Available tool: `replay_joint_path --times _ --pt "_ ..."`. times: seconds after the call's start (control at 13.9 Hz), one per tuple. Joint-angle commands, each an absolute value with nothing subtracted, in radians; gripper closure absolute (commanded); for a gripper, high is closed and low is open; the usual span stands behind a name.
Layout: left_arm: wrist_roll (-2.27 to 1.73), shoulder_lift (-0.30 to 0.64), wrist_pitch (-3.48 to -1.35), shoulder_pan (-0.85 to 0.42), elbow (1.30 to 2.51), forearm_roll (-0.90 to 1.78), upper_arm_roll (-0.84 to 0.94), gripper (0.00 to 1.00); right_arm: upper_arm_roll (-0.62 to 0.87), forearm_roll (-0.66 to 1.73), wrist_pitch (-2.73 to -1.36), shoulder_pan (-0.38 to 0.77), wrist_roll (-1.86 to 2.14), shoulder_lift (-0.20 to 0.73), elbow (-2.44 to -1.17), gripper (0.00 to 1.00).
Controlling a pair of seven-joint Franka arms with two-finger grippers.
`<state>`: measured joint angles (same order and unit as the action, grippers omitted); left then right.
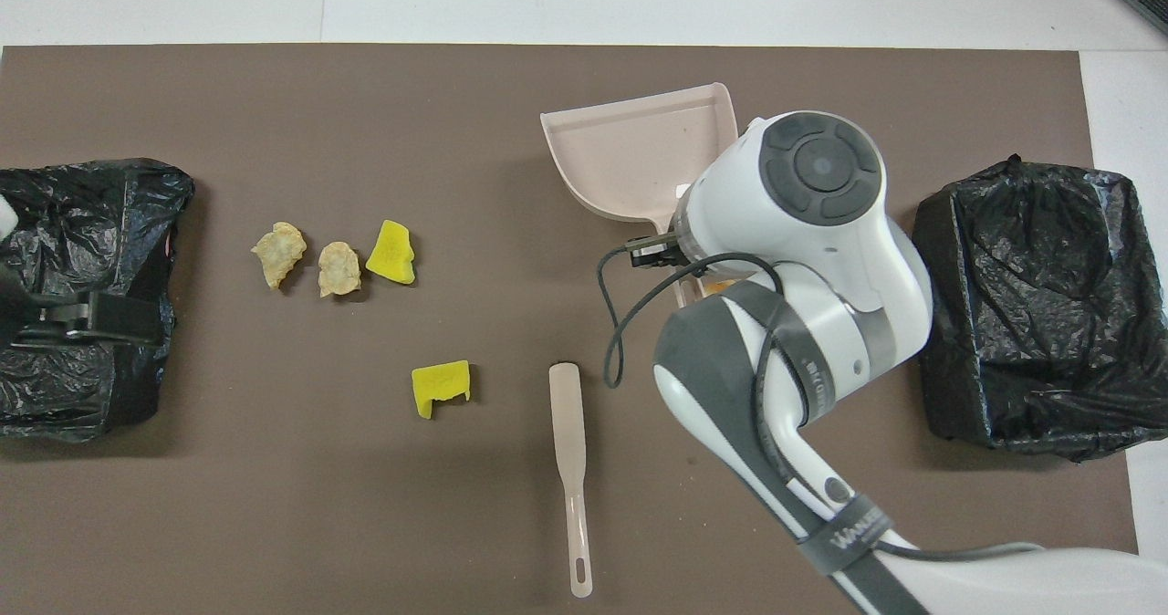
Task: Sweep and dump trash in bin
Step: 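Lift the dustpan with the right gripper while the left gripper reaches the brush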
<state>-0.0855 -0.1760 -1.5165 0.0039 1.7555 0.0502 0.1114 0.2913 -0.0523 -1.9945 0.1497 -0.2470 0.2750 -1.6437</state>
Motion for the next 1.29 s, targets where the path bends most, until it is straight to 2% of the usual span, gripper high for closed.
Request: replay_joint_path --times 0.0,0.36,0.72,0.93,1.08,1.22 --pt "-0.159 -0.221 -1.532 -0.096 1.877 0.06 0.104 0.0 0.302 -0.031 -1.983 0.083 -0.035 0.276 -1.652 1.0" --pt "-0.44 -0.238 -1.696 -0.307 2.015 0.086 0.107 0.0 0.298 -0.052 -1.971 0.051 0.329 0.278 -1.695 1.0" --pt "-0.567 -0.258 -1.765 -0.504 2.134 0.14 0.107 0.0 0.299 -0.101 -2.005 0.052 0.409 0.304 -1.723 1.0" --pt "-0.698 -0.244 -1.938 -0.629 2.239 0.14 0.107 0.0 0.299 -0.103 -2.074 0.054 0.503 0.311 -1.773 1.0" --pt "-0.742 -0.195 -1.988 -0.688 2.263 0.14 0.107 0.0 0.299 -0.103 -2.077 0.057 0.543 0.319 -1.776 1.0" --pt "-0.762 -0.189 -2.017 -0.709 2.278 0.14 0.107 0.0 0.299 -0.106 -2.088 0.057 0.563 0.331 -1.778 1.0"
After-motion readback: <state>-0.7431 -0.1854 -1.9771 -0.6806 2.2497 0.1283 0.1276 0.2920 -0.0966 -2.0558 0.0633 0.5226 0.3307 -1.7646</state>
